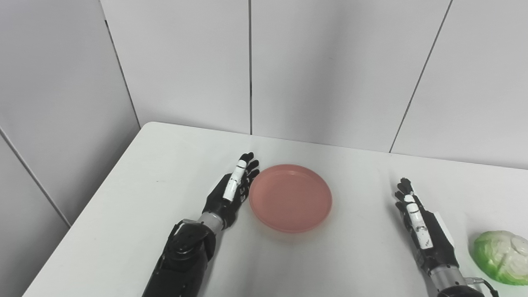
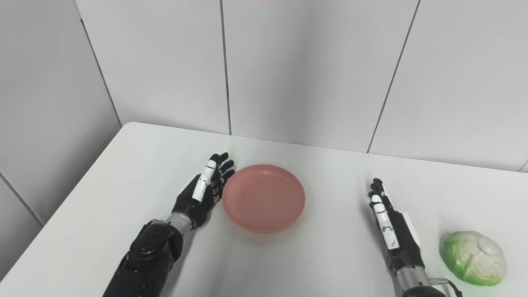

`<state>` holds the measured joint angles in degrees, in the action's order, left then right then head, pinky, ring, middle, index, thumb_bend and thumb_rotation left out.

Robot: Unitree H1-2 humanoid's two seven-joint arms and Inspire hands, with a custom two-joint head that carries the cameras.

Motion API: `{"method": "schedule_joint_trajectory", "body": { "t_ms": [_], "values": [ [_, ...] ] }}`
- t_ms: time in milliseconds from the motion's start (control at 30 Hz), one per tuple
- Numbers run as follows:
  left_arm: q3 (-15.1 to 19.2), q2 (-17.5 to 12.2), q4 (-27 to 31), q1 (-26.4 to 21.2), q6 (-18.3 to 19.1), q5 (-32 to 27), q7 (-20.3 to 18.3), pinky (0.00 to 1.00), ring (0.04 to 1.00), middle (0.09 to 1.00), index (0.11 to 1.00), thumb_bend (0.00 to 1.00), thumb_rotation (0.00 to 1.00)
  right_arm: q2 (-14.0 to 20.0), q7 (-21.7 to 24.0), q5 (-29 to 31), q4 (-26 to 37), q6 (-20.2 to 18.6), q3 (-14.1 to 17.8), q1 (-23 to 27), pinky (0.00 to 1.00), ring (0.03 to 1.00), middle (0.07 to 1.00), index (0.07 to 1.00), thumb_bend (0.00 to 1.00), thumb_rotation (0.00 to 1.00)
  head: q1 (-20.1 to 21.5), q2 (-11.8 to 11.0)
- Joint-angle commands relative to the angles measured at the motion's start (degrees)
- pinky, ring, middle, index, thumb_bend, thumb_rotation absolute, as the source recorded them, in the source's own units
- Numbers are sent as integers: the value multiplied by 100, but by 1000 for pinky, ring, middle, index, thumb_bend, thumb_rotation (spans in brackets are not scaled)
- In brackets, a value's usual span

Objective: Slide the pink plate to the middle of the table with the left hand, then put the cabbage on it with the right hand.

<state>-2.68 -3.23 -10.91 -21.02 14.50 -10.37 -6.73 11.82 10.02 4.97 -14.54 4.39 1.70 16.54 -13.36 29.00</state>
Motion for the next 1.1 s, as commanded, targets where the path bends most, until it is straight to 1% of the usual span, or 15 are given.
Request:
{"method": "schedule_joint_trajectory", "body": {
  "t_ms": [0, 100, 167, 267, 367, 400, 467, 567, 700, 833, 967, 1067],
  "values": [
    [-128, 142, -53, -20, -99, 56, -119, 1000, 985, 995, 999, 593, 1000, -61, -40, -68, 92, -98, -50, -57, 996, 976, 988, 996, 203, 1000, 96, 14],
    [-170, 260, -236, 4, -262, 76, -158, 1000, 985, 994, 1000, 579, 1000, -111, -33, -28, 53, -47, -51, -47, 998, 980, 989, 997, 193, 1000, 189, 31],
    [-234, 278, -317, 24, -344, 110, -217, 1000, 983, 995, 1000, 582, 1000, -155, -63, -12, 55, -95, -41, -36, 995, 976, 984, 990, 189, 1000, 323, 63],
    [-309, 367, -381, 72, -430, 221, -126, 996, 978, 997, 999, 577, 1000, -223, -229, -163, 41, -75, -61, -38, 965, 954, 963, 967, 184, 1000, 507, 85],
    [-350, 435, -460, 140, -567, 301, -104, 994, 970, 994, 995, 538, 1000, -261, -309, -228, 111, -321, -104, -31, 986, 959, 965, 967, 200, 1000, 603, 96],
    [-348, 448, -478, 153, -597, 306, -112, 999, 970, 995, 995, 536, 1000, -257, -334, -280, 134, -374, -129, -31, 978, 955, 963, 967, 214, 1000, 609, 97],
    [-311, 483, -504, 203, -655, 260, -138, 1000, 972, 989, 990, 548, 1000, -257, -379, -352, 171, -441, -160, -26, 959, 947, 960, 964, 213, 1000, 672, 103],
    [-285, 463, -580, 252, -747, 242, -185, 1000, 972, 987, 987, 564, 1000, -274, -393, -390, 94, -356, -187, -13, 954, 950, 964, 966, 212, 1000, 756, 132],
    [-287, 422, -673, 287, -801, 198, -278, 1000, 976, 985, 981, 600, 1000, -278, -365, -360, 106, -359, -209, -11, 955, 950, 968, 970, 218, 1000, 819, 154],
    [-309, 332, -775, 303, -880, 199, -405, 1000, 987, 995, 991, 624, 1000, -326, -429, -396, 199, -426, -224, -39, 950, 948, 963, 966, 216, 1000, 953, 178],
    [-294, 302, -893, 358, -1053, 148, -511, 978, 953, 966, 966, 615, 1000, -383, -447, -349, 269, -480, -240, -59, 967, 951, 963, 968, 218, 1000, 1031, 198],
    [-311, 260, -848, 420, -1035, 69, -610, 977, 952, 966, 972, 610, 1000, -422, -510, -394, 266, -463, -258, -52, 951, 940, 954, 959, 213, 1000, 1145, 216]
  ]
}}
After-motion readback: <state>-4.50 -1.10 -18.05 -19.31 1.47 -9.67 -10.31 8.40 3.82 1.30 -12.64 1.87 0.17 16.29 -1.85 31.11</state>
